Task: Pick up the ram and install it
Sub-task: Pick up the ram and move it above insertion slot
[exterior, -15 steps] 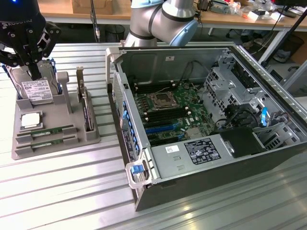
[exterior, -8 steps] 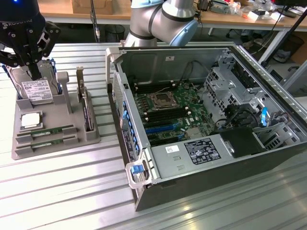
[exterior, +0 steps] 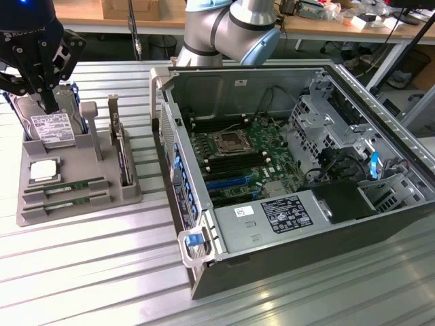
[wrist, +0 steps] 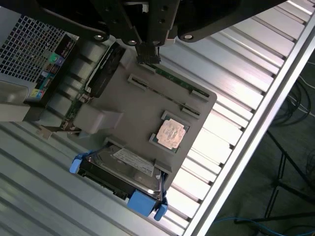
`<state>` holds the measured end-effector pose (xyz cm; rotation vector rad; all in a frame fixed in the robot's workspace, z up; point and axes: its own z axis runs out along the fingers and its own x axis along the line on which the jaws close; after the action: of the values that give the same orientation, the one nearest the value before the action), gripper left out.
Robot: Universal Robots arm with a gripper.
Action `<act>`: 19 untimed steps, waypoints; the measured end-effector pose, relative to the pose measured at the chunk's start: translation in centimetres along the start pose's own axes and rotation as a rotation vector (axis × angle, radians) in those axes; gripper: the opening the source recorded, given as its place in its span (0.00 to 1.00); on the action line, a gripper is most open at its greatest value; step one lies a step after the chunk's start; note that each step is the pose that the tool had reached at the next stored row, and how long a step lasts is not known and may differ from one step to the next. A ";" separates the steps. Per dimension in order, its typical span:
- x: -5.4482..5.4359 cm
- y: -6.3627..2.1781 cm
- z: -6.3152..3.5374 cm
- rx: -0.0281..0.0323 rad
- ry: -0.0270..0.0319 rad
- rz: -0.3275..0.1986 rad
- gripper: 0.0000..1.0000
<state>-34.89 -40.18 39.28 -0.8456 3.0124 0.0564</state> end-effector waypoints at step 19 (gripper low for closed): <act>0.0 0.00 0.00 -0.0020 0.0041 -0.120 0.10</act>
<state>-34.90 -40.18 39.28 -1.0258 2.9584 0.0564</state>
